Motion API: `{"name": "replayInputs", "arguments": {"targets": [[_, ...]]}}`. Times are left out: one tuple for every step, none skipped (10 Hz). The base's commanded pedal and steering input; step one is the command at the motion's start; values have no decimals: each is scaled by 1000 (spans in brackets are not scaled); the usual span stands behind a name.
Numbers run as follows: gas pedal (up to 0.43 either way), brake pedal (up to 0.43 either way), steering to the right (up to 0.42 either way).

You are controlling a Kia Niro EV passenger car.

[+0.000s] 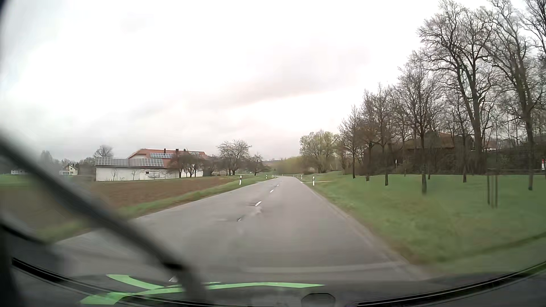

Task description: Follow the waypoints while adhering to traffic rules and regulations

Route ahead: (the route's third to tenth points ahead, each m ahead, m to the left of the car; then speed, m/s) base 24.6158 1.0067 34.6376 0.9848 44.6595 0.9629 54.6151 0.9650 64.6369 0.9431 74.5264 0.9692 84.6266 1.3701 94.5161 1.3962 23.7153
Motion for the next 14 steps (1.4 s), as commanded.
{"name": "replayInputs", "arguments": {"targets": [[177,0,-1],[169,0,-1],[157,0,-1],[150,0,-1],[150,0,-1],[150,0,0],[157,0,0],[157,0,1],[169,0,1],[169,0,1],[39,0,1],[0,0,0],[0,0,0],[0,0,0]]}}
